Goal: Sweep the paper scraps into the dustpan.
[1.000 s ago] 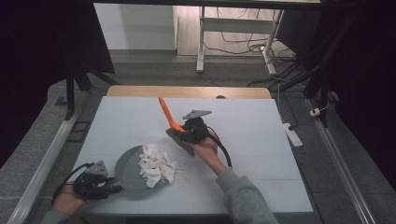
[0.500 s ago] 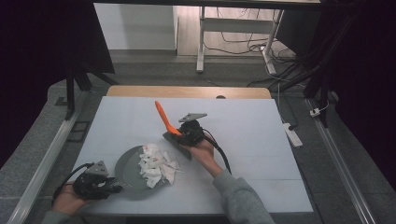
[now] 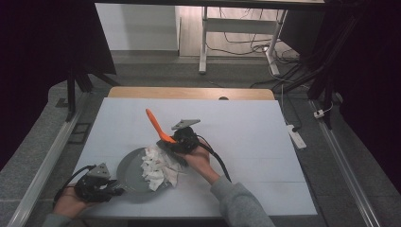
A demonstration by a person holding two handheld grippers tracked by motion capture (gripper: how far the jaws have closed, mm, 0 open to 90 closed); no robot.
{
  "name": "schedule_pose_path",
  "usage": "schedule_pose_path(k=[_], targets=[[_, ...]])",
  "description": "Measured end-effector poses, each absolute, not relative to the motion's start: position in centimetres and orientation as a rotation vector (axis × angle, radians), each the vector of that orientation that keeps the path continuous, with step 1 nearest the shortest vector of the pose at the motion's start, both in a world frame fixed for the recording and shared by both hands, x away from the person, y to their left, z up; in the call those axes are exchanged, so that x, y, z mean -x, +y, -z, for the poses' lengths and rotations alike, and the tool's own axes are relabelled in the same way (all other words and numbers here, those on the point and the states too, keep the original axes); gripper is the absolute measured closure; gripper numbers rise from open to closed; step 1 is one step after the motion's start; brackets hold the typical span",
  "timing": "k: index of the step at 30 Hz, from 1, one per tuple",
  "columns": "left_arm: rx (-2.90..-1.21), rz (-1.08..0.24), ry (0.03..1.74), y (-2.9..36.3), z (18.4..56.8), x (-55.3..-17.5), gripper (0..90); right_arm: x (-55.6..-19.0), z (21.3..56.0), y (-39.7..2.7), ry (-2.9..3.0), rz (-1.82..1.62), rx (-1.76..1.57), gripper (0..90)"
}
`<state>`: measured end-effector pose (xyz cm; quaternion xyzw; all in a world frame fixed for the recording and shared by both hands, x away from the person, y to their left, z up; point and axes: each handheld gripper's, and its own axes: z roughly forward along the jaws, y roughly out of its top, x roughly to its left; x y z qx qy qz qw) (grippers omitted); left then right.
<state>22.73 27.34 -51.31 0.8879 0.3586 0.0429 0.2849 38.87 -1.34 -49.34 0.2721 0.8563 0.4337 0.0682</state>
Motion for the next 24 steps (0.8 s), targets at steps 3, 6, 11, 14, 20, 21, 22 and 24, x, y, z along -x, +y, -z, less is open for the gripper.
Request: schedule_pose_path(k=[3, 6, 11, 14, 20, 21, 22, 24], targets=[[-2.376, -0.113, 0.958, 27.3, 51.3, -22.8, 61.9, -38.2, 49.4, -0.7, 2.595, -1.307, -0.793, 70.3], [-2.377, -0.111, 0.956, 27.2, 51.3, -22.8, 61.9, -37.6, 49.4, 0.0, 2.614, -1.328, -0.768, 70.3], [-2.378, -0.110, 0.955, 27.2, 51.3, -22.8, 61.9, -36.2, 49.3, 1.3, 2.655, -1.390, -0.737, 70.3], [-2.378, -0.110, 0.955, 27.3, 51.3, -22.8, 61.9, -35.6, 49.0, 1.8, 2.681, -1.431, -0.709, 70.3], [-2.376, -0.111, 0.955, 27.3, 51.3, -22.8, 61.9, -36.0, 47.6, 0.9, 2.618, -1.465, -0.712, 70.3], [-2.377, -0.111, 0.956, 27.3, 51.3, -22.8, 61.9, -36.3, 47.5, 0.6, 2.603, -1.461, -0.718, 70.3], [-2.376, -0.108, 0.956, 27.3, 51.3, -22.8, 61.9, -36.5, 47.3, 0.4, 2.587, -1.455, -0.727, 70.3], [-2.376, -0.109, 0.956, 27.3, 51.3, -22.8, 61.9, -37.0, 47.2, -0.1, 2.565, -1.453, -0.749, 70.3]])
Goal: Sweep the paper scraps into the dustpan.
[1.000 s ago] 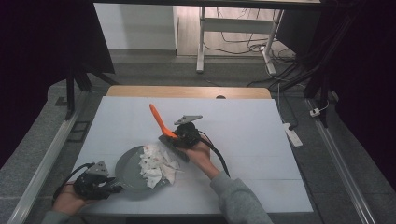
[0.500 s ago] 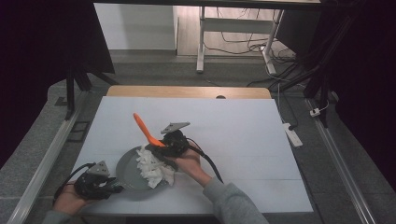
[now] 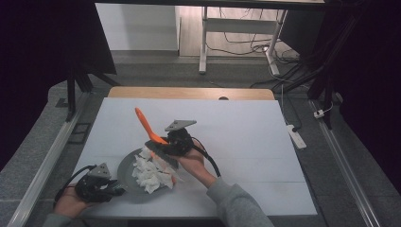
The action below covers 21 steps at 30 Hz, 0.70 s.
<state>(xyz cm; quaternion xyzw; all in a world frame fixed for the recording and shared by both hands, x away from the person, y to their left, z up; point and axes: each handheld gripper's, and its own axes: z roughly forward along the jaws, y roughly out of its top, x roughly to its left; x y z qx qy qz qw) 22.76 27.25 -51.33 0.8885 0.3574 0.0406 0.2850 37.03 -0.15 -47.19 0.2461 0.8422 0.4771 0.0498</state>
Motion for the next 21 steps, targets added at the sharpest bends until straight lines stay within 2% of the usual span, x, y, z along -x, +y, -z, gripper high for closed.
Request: schedule_pose_path(k=[12, 21], targets=[[-2.377, -0.105, 0.952, 27.3, 51.3, -22.7, 61.9, -39.7, 48.3, -2.1, 2.505, -1.351, -0.870, 70.3], [-2.375, -0.104, 0.953, 27.4, 51.4, -22.7, 61.9, -38.6, 47.8, -4.0, 2.565, -1.312, -0.849, 70.3]])
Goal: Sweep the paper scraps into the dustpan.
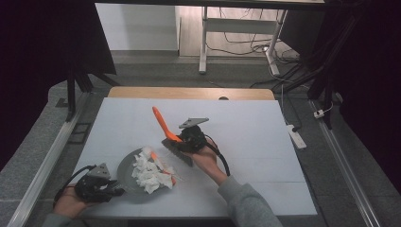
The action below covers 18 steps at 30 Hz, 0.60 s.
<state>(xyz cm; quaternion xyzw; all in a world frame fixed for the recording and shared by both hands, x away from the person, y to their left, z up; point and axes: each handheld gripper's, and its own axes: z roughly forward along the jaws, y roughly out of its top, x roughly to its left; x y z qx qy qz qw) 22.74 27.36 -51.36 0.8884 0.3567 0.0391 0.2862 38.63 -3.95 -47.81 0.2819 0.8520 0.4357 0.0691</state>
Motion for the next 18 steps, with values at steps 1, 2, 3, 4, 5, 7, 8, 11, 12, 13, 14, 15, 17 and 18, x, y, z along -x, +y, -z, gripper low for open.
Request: schedule_pose_path(k=[1, 2, 3, 4, 5, 7, 8, 11, 12, 13, 14, 15, 17, 18], targets=[[-2.374, -0.105, 0.954, 27.3, 51.3, -22.7, 61.9, -38.6, 47.7, -4.4, 2.560, -1.319, -0.847, 70.2], [-2.373, -0.107, 0.956, 27.3, 51.3, -22.7, 61.9, -38.7, 47.5, -4.8, 2.562, -1.337, -0.837, 70.2], [-2.374, -0.106, 0.956, 27.3, 51.3, -22.7, 61.9, -38.8, 47.4, -5.3, 2.556, -1.346, -0.837, 70.3], [-2.375, -0.106, 0.955, 27.3, 51.3, -22.7, 61.9, -38.9, 47.2, -5.7, 2.544, -1.343, -0.845, 70.3], [-2.375, -0.106, 0.955, 27.3, 51.3, -22.7, 61.9, -39.1, 47.1, -6.1, 2.534, -1.337, -0.857, 70.3], [-2.376, -0.105, 0.954, 27.3, 51.3, -22.7, 61.9, -39.5, 47.1, -6.6, 2.509, -1.284, -0.875, 70.3], [-2.376, -0.106, 0.954, 27.3, 51.3, -22.7, 61.9, -39.8, 47.2, -6.8, 2.495, -1.243, -0.892, 70.2], [-2.377, -0.106, 0.954, 27.2, 51.3, -22.7, 61.9, -40.8, 48.0, -7.1, 2.493, -1.202, -0.954, 70.3], [-2.377, -0.107, 0.953, 27.2, 51.3, -22.7, 61.9, -41.1, 48.3, -7.0, 2.499, -1.183, -0.969, 70.3], [-2.377, -0.105, 0.952, 27.2, 51.3, -22.8, 61.9, -41.2, 48.7, -6.8, 2.503, -1.176, -0.981, 70.3], [-2.377, -0.104, 0.952, 27.2, 51.3, -22.8, 61.9, -41.3, 48.9, -6.5, 2.511, -1.186, -0.992, 70.3], [-2.376, -0.104, 0.952, 27.2, 51.3, -22.8, 61.9, -41.3, 49.0, -6.1, 2.516, -1.200, -0.997, 70.3], [-2.376, -0.103, 0.951, 27.2, 51.3, -22.8, 61.9, -41.0, 49.1, -5.0, 2.529, -1.197, -0.972, 70.3], [-2.375, -0.104, 0.951, 27.2, 51.4, -22.8, 61.9, -40.7, 49.2, -4.4, 2.540, -1.193, -0.959, 70.3]])
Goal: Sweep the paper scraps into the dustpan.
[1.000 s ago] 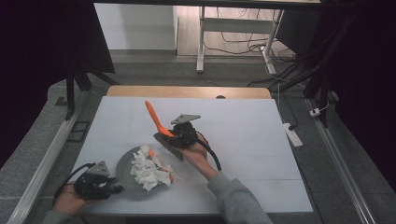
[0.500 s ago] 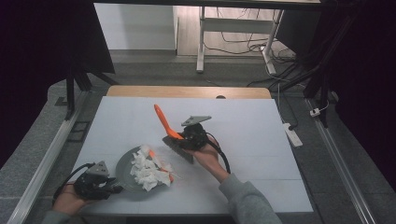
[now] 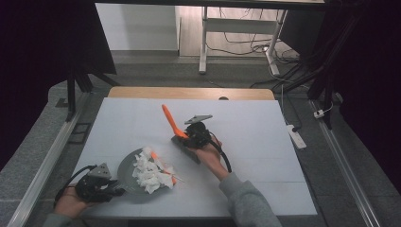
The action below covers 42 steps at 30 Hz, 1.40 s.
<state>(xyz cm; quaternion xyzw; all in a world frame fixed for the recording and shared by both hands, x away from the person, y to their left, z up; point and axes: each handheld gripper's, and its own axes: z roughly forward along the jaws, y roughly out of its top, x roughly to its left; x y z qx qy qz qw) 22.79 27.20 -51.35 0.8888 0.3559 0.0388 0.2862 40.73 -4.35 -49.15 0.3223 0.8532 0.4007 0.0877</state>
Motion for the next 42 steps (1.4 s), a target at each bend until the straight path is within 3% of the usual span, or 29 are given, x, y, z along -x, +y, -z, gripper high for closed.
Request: schedule_pose_path(k=[12, 25, 34, 42], targets=[[-2.380, -0.111, 0.939, 26.9, 51.3, -22.8, 61.9, -36.3, 49.1, 1.4, 2.726, -1.414, -0.869, 70.3], [-2.378, -0.104, 0.944, 26.8, 51.4, -22.8, 61.9, -38.5, 45.6, -3.7, 2.517, -1.417, -0.938, 70.2], [-2.375, -0.101, 0.945, 26.8, 51.4, -22.9, 61.9, -39.8, 47.5, -4.6, 2.513, -1.278, -0.976, 70.3], [-2.377, -0.101, 0.941, 26.2, 51.3, -23.0, 61.9, -39.0, 49.3, -2.4, 2.571, -1.249, -0.959, 70.3]])
